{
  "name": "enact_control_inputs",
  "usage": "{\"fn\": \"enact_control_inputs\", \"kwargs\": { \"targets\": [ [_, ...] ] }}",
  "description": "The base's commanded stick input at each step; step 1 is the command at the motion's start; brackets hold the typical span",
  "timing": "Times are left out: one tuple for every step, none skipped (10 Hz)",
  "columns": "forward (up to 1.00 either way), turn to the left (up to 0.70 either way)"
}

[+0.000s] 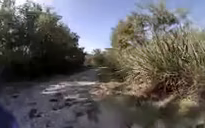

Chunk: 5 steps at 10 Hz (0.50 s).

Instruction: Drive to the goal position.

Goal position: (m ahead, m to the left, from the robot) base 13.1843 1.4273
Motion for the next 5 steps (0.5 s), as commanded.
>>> {"fn": "enact_control_inputs", "kwargs": {
  "targets": [
    [0.70, 0.00],
    [0.70, 0.00],
    [0.70, -0.09],
    [0.70, -0.20],
    [0.70, 0.02]
  ]
}}
